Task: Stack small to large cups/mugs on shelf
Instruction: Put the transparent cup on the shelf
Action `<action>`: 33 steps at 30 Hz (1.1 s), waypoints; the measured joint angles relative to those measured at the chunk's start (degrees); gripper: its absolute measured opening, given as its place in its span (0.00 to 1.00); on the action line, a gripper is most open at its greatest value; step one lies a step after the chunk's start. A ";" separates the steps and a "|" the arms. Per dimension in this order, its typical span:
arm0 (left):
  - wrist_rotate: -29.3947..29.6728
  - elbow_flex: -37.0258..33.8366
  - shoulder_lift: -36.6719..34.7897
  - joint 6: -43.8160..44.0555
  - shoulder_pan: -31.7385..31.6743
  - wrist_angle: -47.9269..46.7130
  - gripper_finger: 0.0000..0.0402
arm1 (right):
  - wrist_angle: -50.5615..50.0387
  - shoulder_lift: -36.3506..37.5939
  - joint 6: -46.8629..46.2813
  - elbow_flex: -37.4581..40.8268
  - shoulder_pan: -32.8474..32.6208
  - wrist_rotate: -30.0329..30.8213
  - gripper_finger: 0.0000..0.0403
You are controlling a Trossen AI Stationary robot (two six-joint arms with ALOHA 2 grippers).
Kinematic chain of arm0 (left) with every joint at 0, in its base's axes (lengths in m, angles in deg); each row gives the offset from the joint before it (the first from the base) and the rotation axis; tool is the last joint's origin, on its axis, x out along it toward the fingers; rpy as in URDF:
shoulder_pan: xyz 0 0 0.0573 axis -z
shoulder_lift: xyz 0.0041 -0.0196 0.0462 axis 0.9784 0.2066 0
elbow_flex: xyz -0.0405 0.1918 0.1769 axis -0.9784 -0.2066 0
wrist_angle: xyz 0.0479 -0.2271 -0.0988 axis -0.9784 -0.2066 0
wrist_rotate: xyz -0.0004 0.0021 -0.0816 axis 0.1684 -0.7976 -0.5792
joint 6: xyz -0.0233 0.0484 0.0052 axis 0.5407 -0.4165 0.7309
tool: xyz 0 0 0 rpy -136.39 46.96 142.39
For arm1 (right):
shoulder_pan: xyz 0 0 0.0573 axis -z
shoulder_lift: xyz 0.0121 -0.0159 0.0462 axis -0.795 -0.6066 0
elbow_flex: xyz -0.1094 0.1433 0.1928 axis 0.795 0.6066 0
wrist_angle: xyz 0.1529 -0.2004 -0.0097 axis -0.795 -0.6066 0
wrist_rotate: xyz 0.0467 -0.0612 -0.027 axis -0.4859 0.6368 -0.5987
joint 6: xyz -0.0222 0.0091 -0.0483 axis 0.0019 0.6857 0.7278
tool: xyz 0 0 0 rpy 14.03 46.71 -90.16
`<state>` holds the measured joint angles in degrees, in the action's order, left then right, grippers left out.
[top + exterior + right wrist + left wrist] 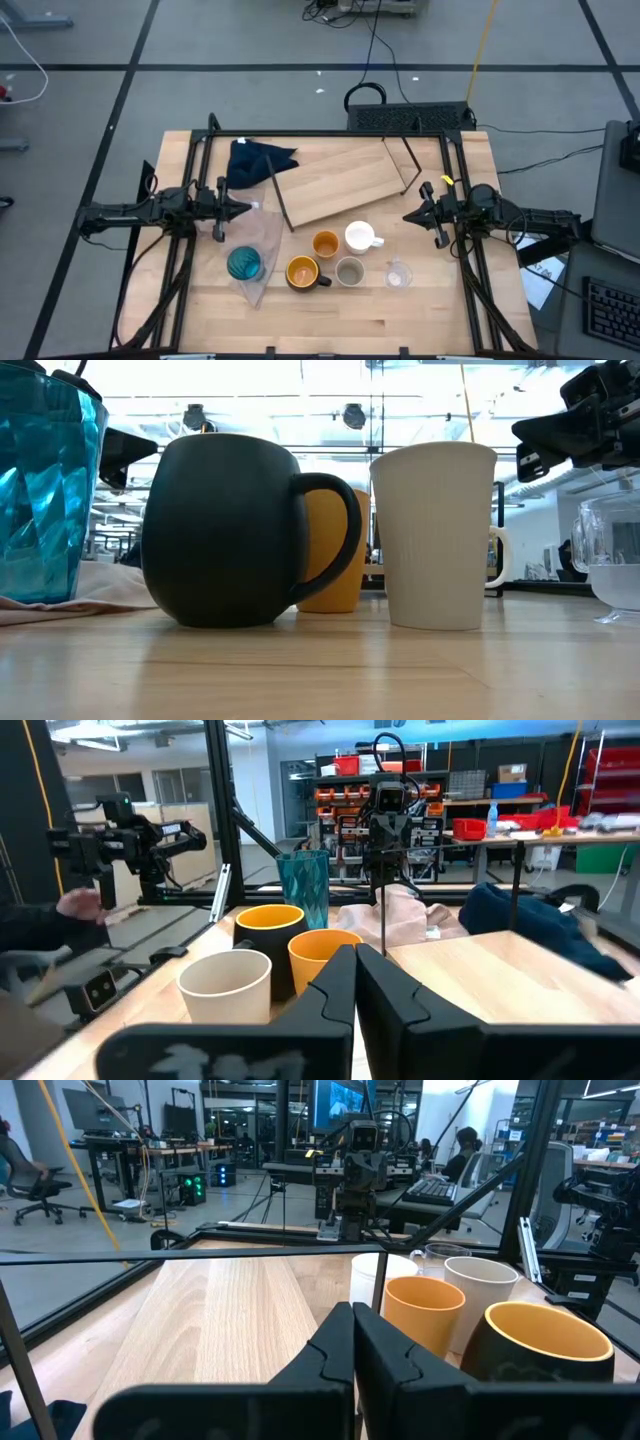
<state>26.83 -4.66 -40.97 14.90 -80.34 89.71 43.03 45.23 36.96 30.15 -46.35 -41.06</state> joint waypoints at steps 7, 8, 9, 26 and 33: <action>0.00 0.00 0.00 -0.01 0.00 0.04 0.00 | 0.00 0.01 -8.04 -0.01 -0.02 0.00 0.00; 0.00 0.00 0.01 -0.01 0.00 0.06 0.00 | 0.01 0.00 -8.59 0.00 -0.02 0.01 0.00; 0.00 0.00 0.00 -0.01 -0.02 0.07 0.00 | 0.01 0.01 -9.03 0.00 -0.02 0.01 0.00; 0.02 -0.04 0.00 3.35 -0.02 2.05 0.00 | 6.66 0.02 -3.59 0.01 0.07 0.10 0.00; 3.86 -0.04 0.00 -1.25 -0.02 4.34 0.00 | 7.47 0.00 0.28 0.01 0.06 3.63 0.00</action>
<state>30.69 -4.70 -40.97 13.65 -80.36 94.05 50.50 45.23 37.25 30.16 -46.29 -37.43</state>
